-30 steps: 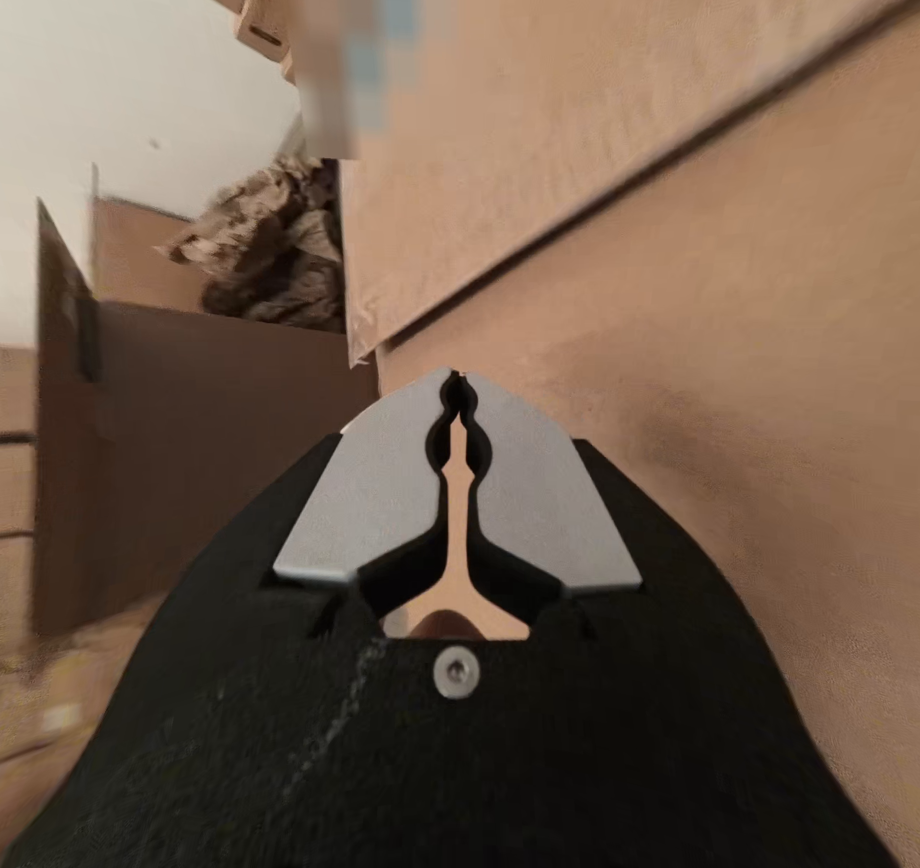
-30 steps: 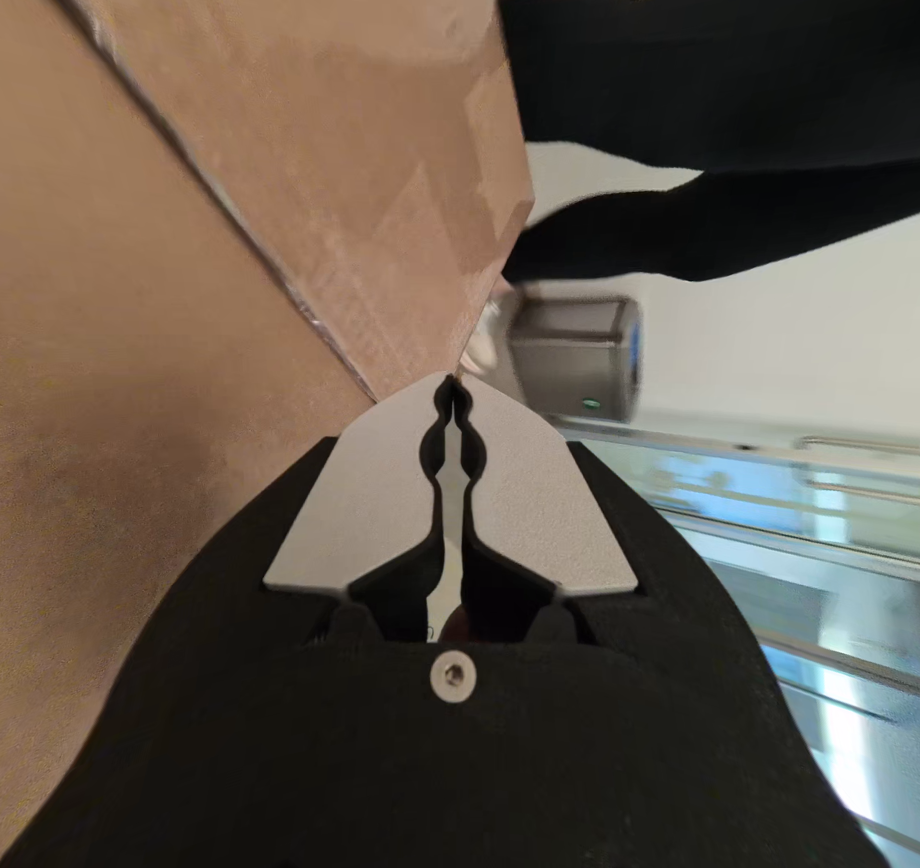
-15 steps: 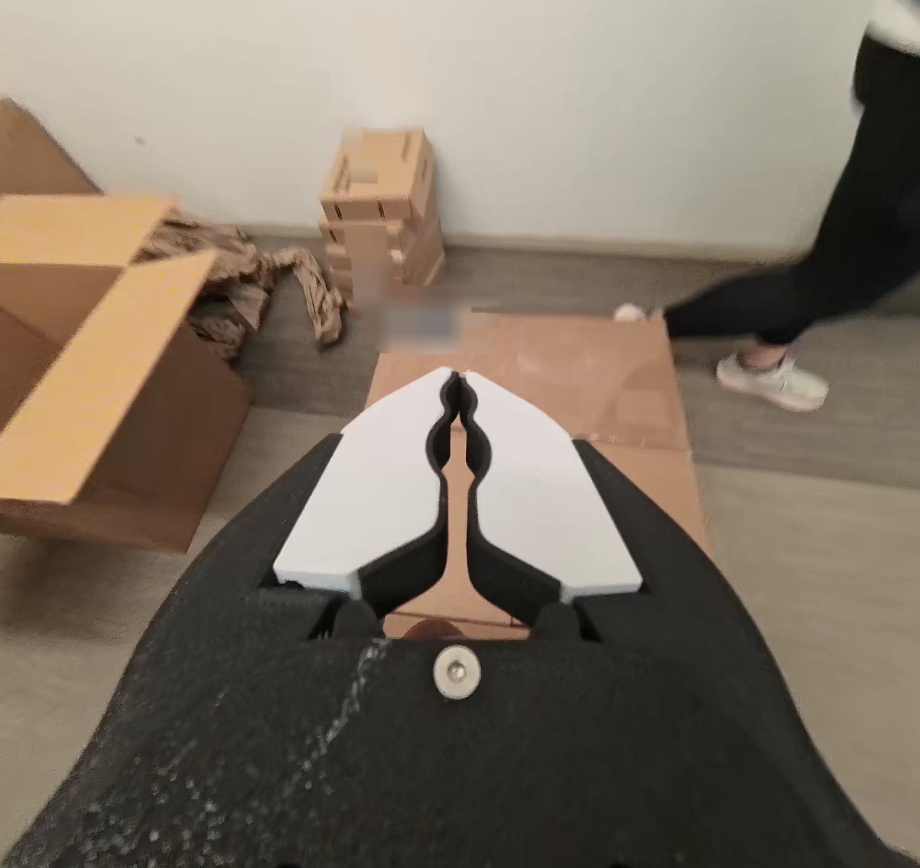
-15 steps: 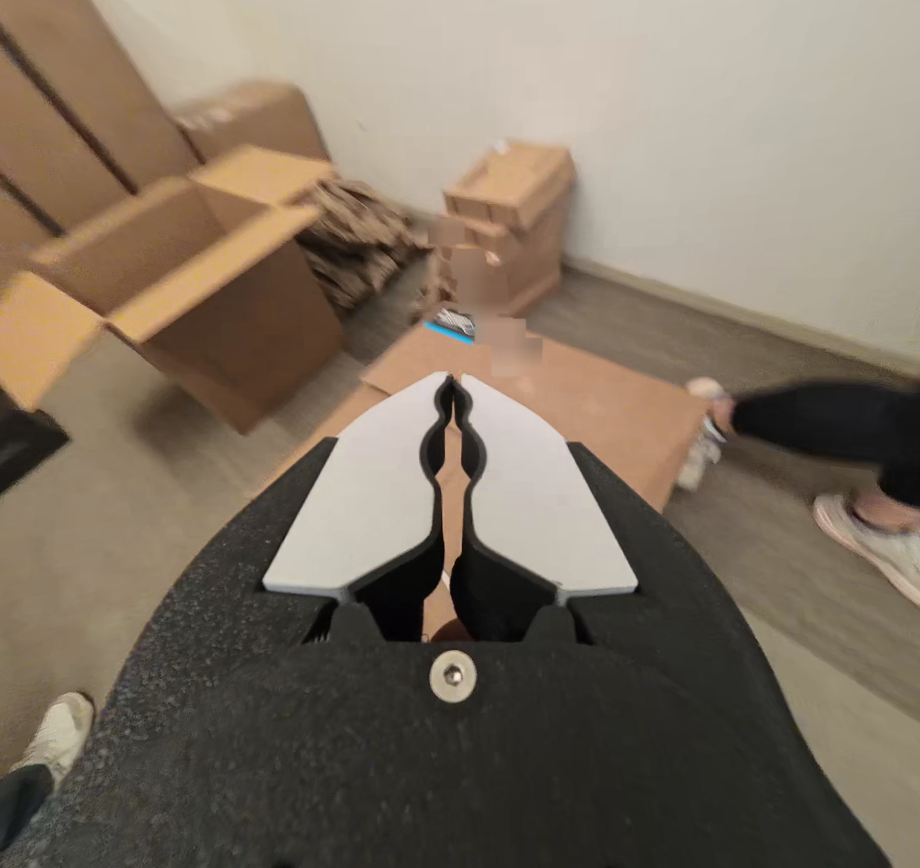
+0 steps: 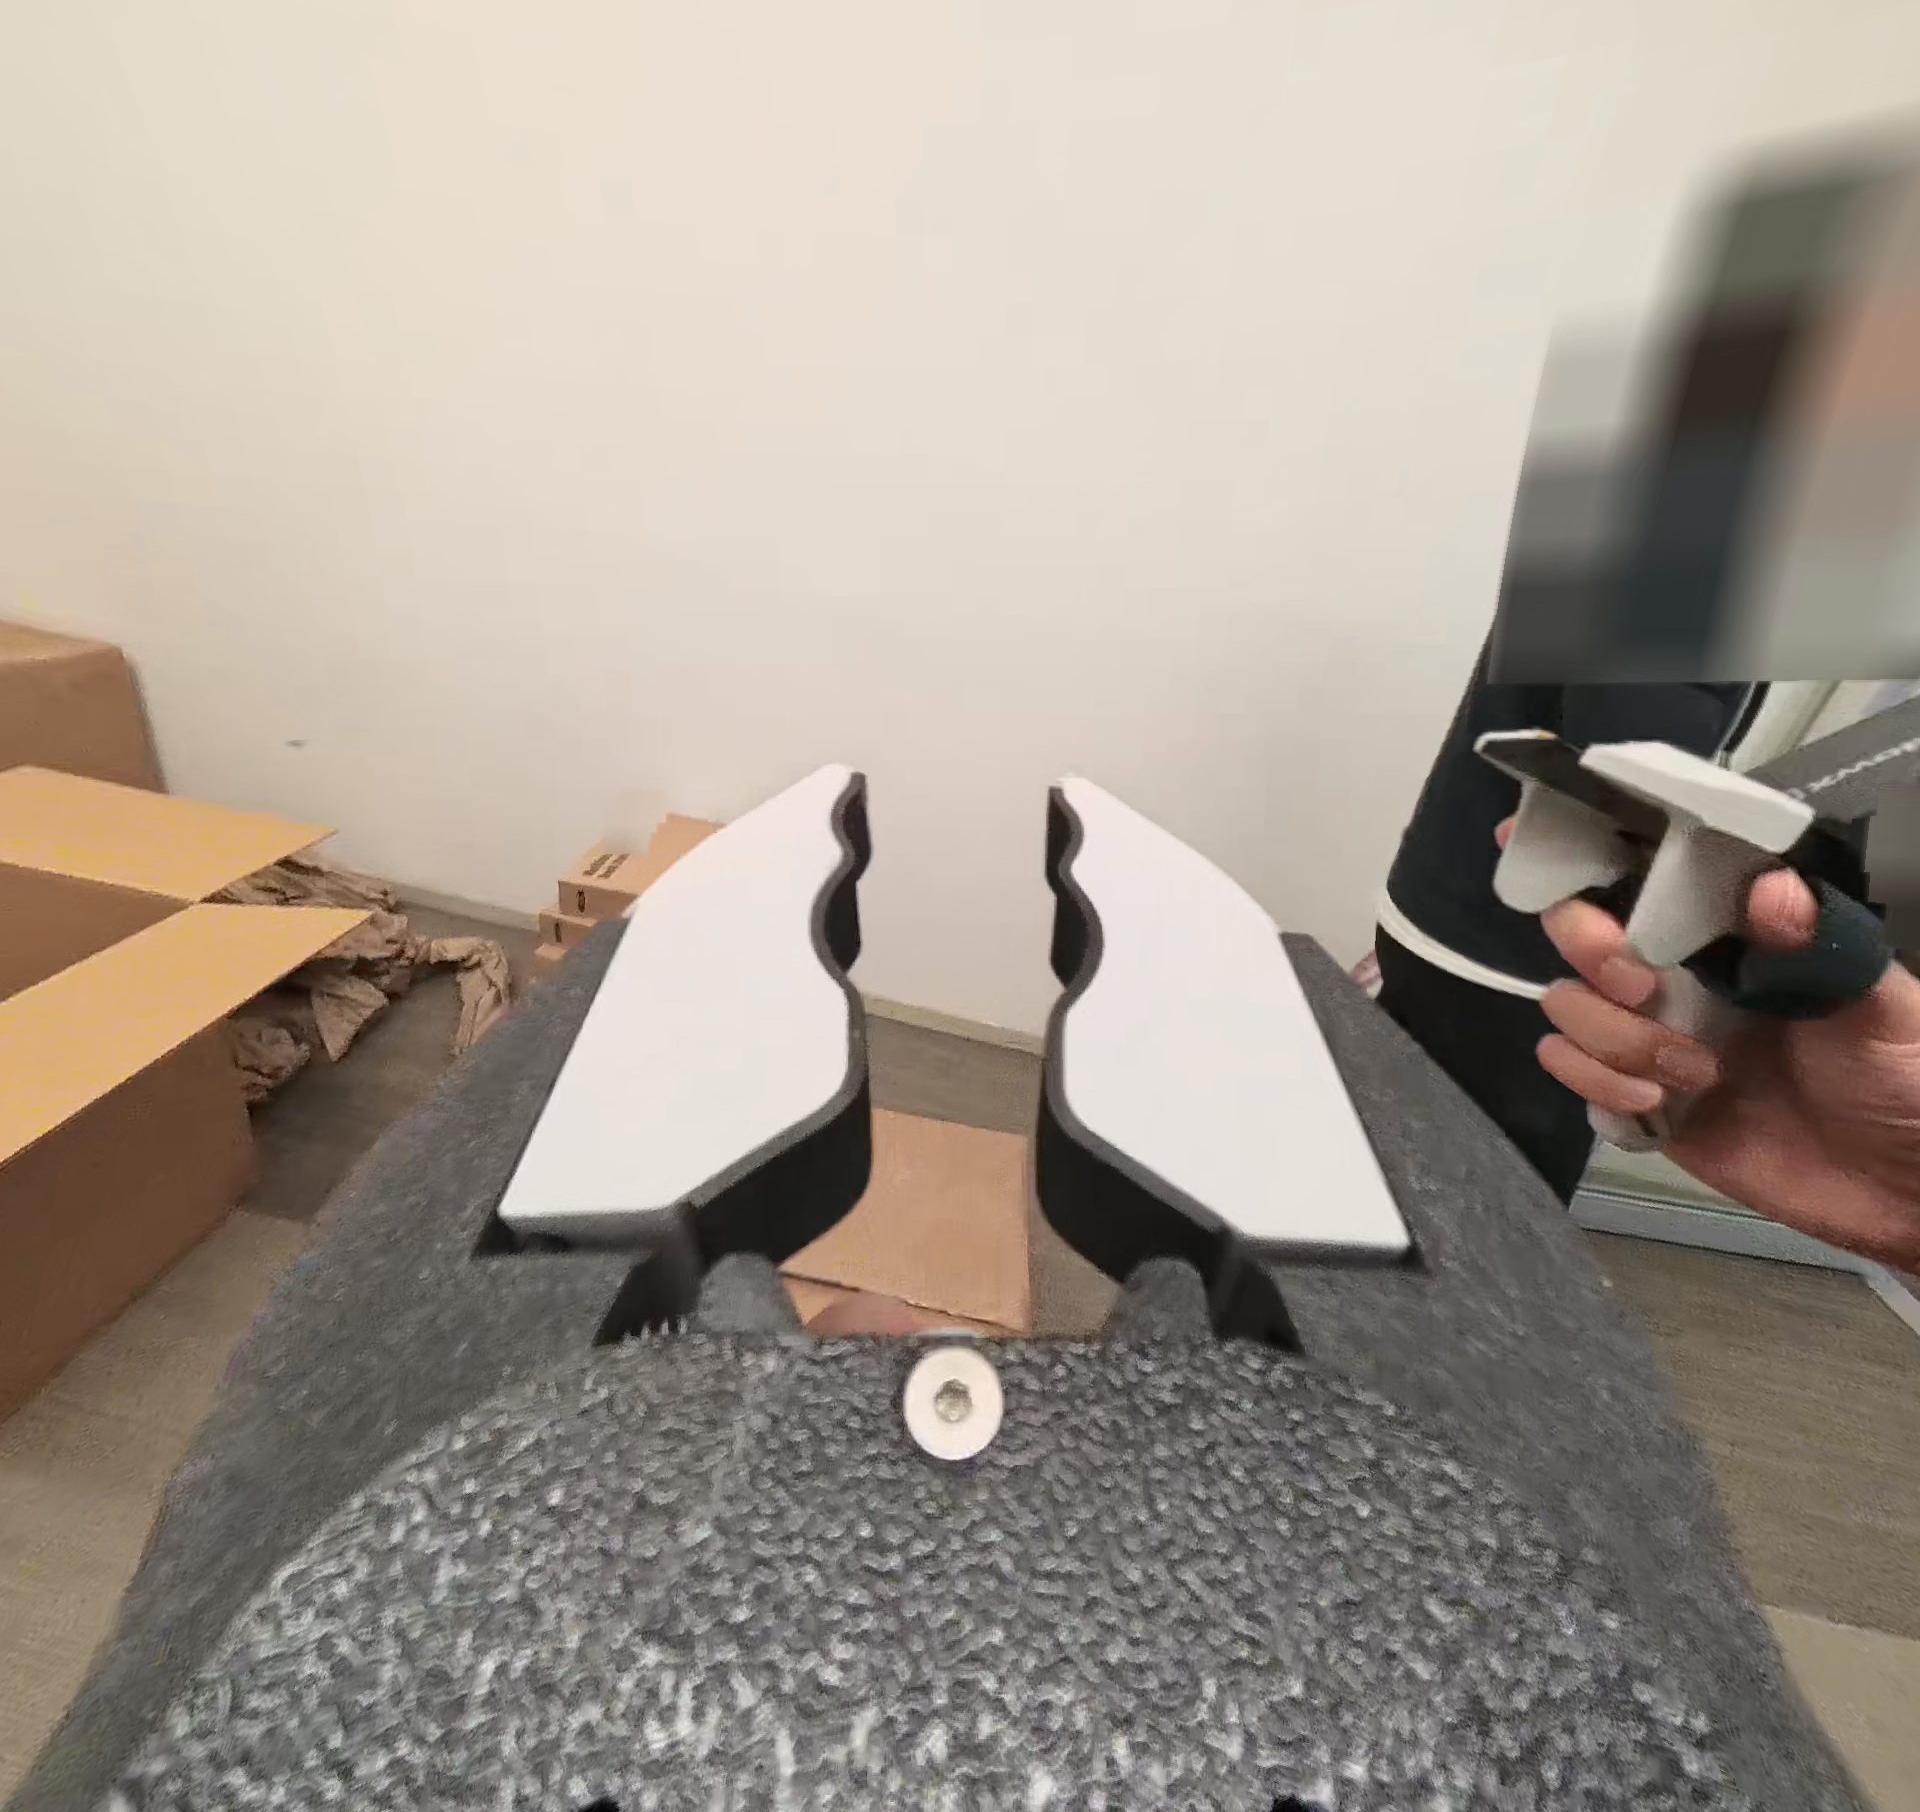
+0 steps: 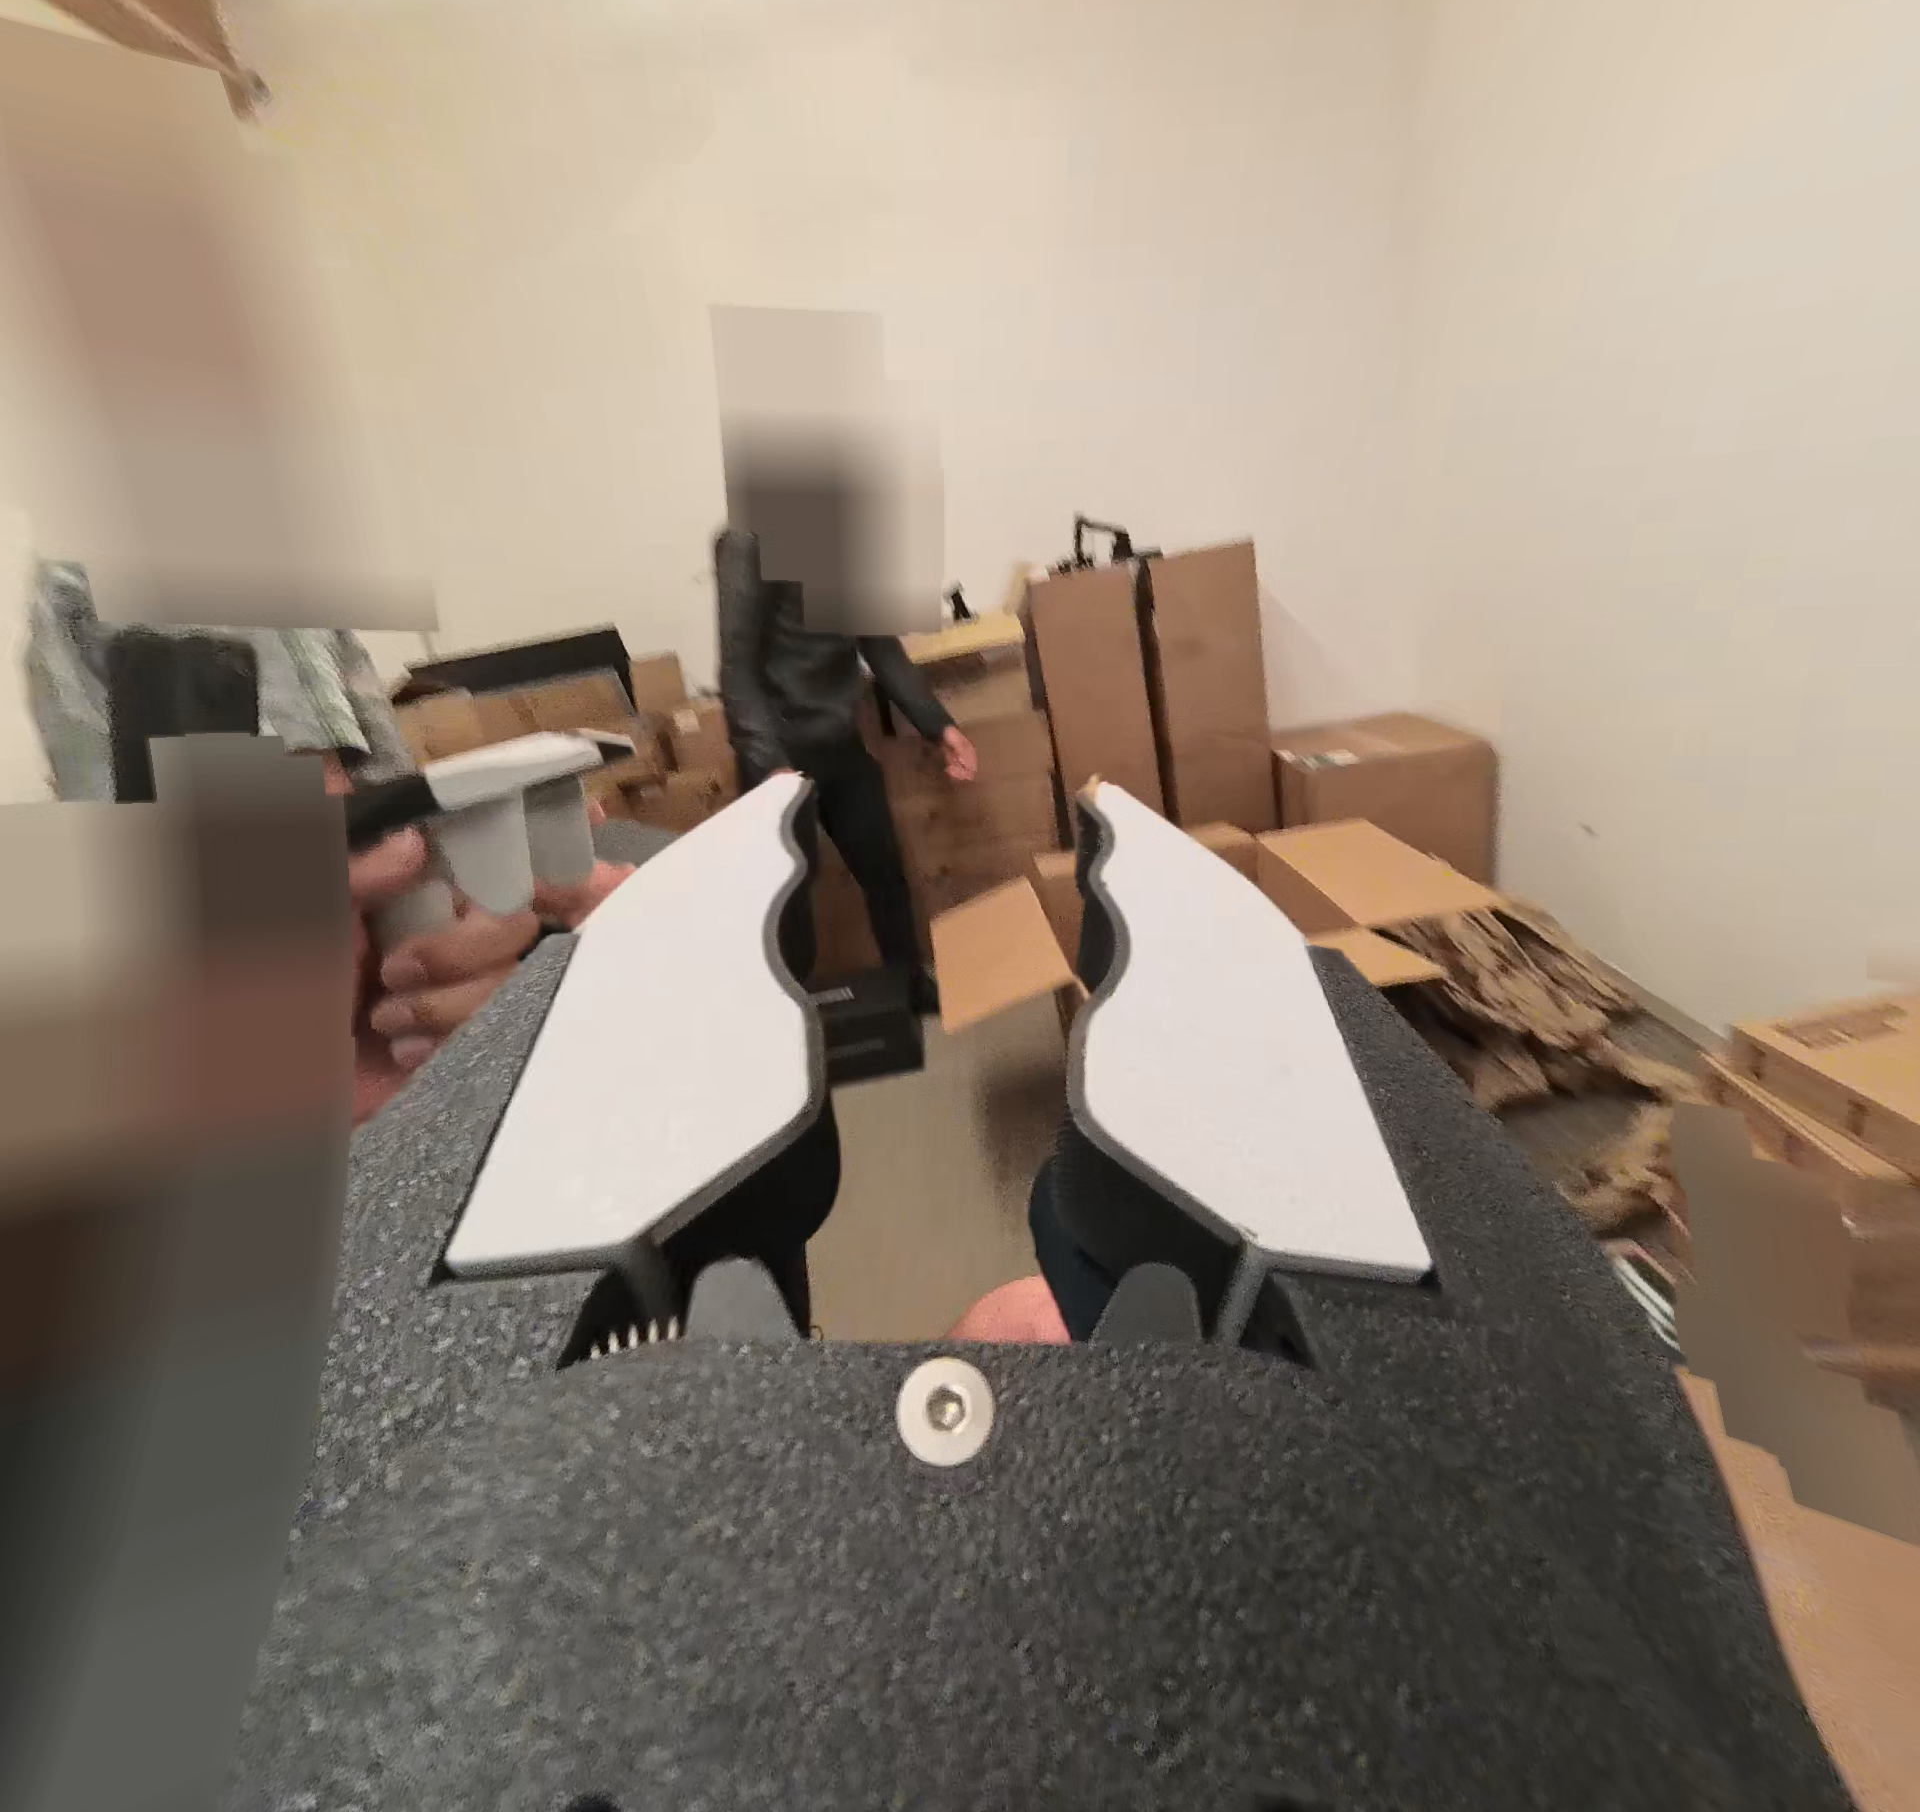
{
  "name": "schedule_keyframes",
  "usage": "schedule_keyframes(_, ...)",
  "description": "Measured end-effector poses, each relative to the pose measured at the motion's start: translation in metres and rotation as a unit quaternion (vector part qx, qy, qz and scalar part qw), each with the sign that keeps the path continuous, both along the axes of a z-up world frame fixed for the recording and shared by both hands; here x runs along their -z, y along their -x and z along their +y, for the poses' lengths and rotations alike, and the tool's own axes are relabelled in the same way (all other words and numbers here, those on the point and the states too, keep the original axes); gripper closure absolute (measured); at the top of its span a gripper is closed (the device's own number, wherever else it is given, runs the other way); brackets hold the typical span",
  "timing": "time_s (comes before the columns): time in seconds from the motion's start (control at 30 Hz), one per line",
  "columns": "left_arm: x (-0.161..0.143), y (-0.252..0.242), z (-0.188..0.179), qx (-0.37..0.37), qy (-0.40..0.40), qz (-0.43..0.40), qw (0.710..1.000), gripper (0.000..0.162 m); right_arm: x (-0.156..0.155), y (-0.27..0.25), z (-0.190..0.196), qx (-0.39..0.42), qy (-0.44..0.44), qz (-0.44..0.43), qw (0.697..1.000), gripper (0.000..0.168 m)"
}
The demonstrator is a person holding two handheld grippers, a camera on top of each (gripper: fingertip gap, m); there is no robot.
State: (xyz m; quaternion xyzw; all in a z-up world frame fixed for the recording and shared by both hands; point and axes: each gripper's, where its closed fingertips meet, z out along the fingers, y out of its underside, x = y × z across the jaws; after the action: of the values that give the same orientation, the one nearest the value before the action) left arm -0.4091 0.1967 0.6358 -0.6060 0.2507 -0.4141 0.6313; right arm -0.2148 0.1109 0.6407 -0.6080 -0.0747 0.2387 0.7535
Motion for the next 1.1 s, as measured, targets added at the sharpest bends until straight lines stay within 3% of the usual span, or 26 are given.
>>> schedule_keyframes(0.17,-0.024,0.036,-0.053,0.057,-0.002,-0.016,0.998,0.103,-0.050,0.050,-0.049,-0.021,-0.091,0.052,0.994,0.115)
schedule_keyframes(0.27,-0.046,0.066,-0.079,0.085,0.006,-0.038,0.996,0.095,-0.078,0.084,-0.066,-0.057,-0.128,0.085,0.987,0.109)
schedule_keyframes(0.43,-0.078,0.124,-0.125,0.096,-0.019,-0.054,0.994,0.088,-0.134,0.141,-0.100,-0.121,-0.200,0.130,0.964,0.091)
schedule_keyframes(0.57,-0.093,0.153,-0.155,0.131,-0.014,-0.082,0.988,0.091,-0.157,0.174,-0.137,-0.099,-0.234,0.125,0.959,0.084)
schedule_keyframes(0.67,-0.101,0.169,-0.172,0.149,-0.029,-0.095,0.984,0.098,-0.155,0.186,-0.167,-0.062,-0.242,0.122,0.961,0.088)
schedule_keyframes(0.87,-0.100,0.170,-0.182,0.191,-0.014,-0.088,0.978,0.091,-0.132,0.187,-0.213,0.017,-0.224,0.102,0.969,0.089)
schedule_keyframes(1.1,-0.102,0.150,-0.186,0.223,-0.016,-0.089,0.970,0.090,-0.115,0.172,-0.235,0.078,-0.202,0.067,0.974,0.092)
